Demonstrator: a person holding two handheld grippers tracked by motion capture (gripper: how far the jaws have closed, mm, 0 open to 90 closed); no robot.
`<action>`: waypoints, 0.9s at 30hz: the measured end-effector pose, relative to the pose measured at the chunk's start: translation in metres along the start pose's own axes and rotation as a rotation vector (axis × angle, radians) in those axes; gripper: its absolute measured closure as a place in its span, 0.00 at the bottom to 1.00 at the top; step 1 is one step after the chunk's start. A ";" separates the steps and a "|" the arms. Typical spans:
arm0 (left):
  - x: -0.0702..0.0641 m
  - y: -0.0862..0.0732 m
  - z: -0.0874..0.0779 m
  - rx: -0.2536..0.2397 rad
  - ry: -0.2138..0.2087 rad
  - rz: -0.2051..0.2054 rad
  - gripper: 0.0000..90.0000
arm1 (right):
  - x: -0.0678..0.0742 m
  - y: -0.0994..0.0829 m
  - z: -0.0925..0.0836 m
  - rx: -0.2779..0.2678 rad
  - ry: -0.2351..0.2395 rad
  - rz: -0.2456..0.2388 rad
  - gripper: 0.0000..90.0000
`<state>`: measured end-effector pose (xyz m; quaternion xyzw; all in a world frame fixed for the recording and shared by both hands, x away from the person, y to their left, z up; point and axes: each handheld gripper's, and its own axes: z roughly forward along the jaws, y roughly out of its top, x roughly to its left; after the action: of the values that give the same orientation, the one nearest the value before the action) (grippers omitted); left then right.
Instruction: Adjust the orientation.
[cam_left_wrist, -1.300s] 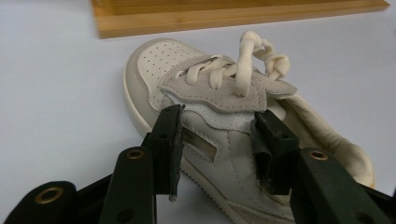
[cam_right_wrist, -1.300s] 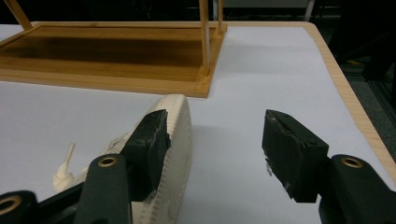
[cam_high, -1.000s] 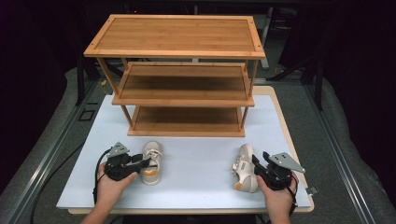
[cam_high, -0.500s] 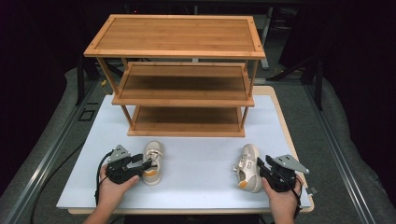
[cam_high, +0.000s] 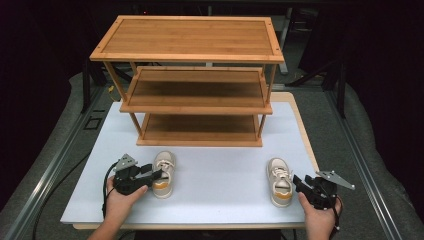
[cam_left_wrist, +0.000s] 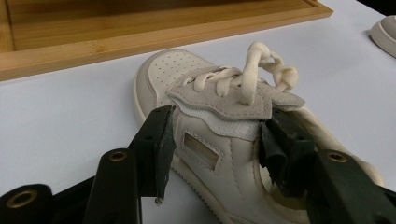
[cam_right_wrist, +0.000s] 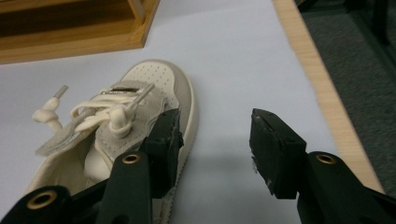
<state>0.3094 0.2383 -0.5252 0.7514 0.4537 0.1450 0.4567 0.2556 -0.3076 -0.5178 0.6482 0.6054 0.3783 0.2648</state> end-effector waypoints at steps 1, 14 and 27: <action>0.000 0.000 0.000 0.000 0.000 0.000 0.52 | 0.000 0.000 0.000 0.000 0.000 0.000 0.58; 0.000 -0.001 0.000 -0.004 -0.001 -0.029 0.52 | 0.034 0.004 -0.012 -0.014 0.071 -0.118 0.58; -0.001 -0.002 0.002 -0.001 -0.008 -0.043 0.55 | 0.030 -0.001 0.003 0.075 0.114 -0.054 0.68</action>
<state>0.3088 0.2369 -0.5273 0.7417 0.4680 0.1322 0.4619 0.2570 -0.2774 -0.5152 0.6186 0.6504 0.3845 0.2156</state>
